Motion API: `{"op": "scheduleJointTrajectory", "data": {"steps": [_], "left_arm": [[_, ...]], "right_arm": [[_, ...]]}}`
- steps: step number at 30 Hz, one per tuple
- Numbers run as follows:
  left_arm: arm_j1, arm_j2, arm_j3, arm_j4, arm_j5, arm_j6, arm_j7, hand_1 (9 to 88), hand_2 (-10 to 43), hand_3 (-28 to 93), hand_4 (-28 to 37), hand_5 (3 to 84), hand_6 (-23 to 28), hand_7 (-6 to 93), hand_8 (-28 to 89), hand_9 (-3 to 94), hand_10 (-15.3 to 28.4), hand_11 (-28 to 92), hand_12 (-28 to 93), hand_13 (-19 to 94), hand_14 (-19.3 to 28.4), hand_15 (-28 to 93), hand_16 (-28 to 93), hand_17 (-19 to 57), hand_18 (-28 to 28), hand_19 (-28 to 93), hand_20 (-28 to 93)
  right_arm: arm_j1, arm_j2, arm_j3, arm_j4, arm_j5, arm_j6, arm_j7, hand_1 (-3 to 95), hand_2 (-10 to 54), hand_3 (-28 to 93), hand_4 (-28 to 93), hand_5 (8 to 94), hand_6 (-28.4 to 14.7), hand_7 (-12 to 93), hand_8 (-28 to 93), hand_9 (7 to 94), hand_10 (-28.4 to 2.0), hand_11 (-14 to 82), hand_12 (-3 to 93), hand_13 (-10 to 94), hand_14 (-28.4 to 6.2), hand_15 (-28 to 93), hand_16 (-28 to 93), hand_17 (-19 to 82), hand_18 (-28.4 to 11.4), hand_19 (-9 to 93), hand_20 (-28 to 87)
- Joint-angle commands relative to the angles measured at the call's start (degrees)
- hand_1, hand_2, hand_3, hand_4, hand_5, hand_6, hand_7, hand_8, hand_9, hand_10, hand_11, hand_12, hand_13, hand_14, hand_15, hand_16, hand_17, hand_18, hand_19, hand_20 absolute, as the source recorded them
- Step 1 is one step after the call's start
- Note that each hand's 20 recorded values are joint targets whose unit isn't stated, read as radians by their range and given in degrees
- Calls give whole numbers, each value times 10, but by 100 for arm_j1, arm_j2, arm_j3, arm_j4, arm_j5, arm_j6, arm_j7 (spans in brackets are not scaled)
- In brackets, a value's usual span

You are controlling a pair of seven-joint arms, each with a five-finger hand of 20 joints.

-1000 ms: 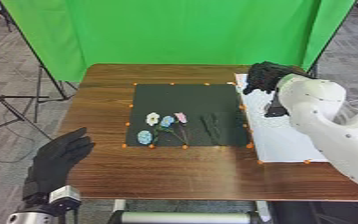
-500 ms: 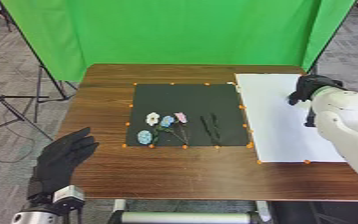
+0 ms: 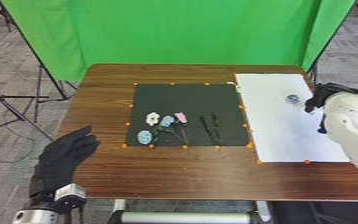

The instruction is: Arrange flowers

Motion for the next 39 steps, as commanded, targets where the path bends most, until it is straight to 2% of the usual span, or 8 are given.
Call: {"op": "scheduleJointTrajectory", "data": {"steps": [1,4,7,11,16,21,28,39], "left_arm": [[-9,-56,23,19,5,-79,-52,270,49,820,-201,442,131,205,-108,386,223,408,113,255,278,650,-142,-96,220,605,66],[-33,-85,32,24,20,-107,-81,270,49,820,-201,443,132,205,-109,386,223,407,112,255,277,650,-142,-96,219,605,66],[-19,-40,57,42,-197,-153,90,270,49,820,-201,443,132,205,-109,386,223,407,113,255,277,650,-142,-96,219,605,66],[-26,-37,52,40,-178,-142,90,270,49,820,-201,443,132,204,-109,386,224,408,113,255,278,650,-143,-96,220,605,66],[-34,-28,66,59,-188,-160,104,270,49,820,-202,443,132,204,-108,387,224,408,113,256,278,650,-142,-96,220,606,66],[-24,-26,96,78,-190,-156,102,270,49,820,-202,443,132,204,-108,387,224,407,113,255,278,650,-142,-96,220,606,66],[3,79,105,65,-251,-71,226,270,50,820,-202,443,132,204,-108,387,223,408,112,255,278,650,-142,-96,220,605,65],[99,94,40,35,-237,-50,192,270,50,820,-203,443,132,204,-108,387,223,407,112,255,277,650,-143,-96,220,606,65]], "right_arm": [[-63,-151,-55,138,-85,-128,81,311,-75,823,-283,481,-59,157,-109,494,-178,137,161,642,-83,818,151,440,-172,932,289],[-97,-149,-27,169,-83,-167,127,312,-75,824,-283,481,-57,157,-109,497,-177,138,161,644,-82,818,151,441,-173,932,289],[-105,-176,-23,230,-91,-144,165,314,-75,824,-283,485,-55,160,-109,503,-177,141,161,645,-81,819,151,442,-174,932,290],[-209,-189,14,283,-151,-30,194,333,-73,820,-282,498,-49,164,-112,528,-162,152,161,654,-78,816,150,443,-174,932,290],[-266,-181,-75,408,-572,207,-50,430,-71,807,-281,588,-12,209,-134,658,-108,215,162,701,-52,798,159,464,-170,932,289],[-196,-220,-130,586,-736,506,-204,539,-77,724,-283,721,21,327,-35,855,-59,124,342,752,-26,782,187,474,-165,932,278],[127,-69,-714,244,-583,1014,23,553,-83,734,-283,766,20,300,-12,880,-64,187,360,777,-17,776,198,485,-166,932,260],[924,101,-1464,-260,-520,1677,-171,553,-92,750,-283,783,14,282,-1,891,-63,197,359,787,-19,770,203,495,-166,932,260]]}}
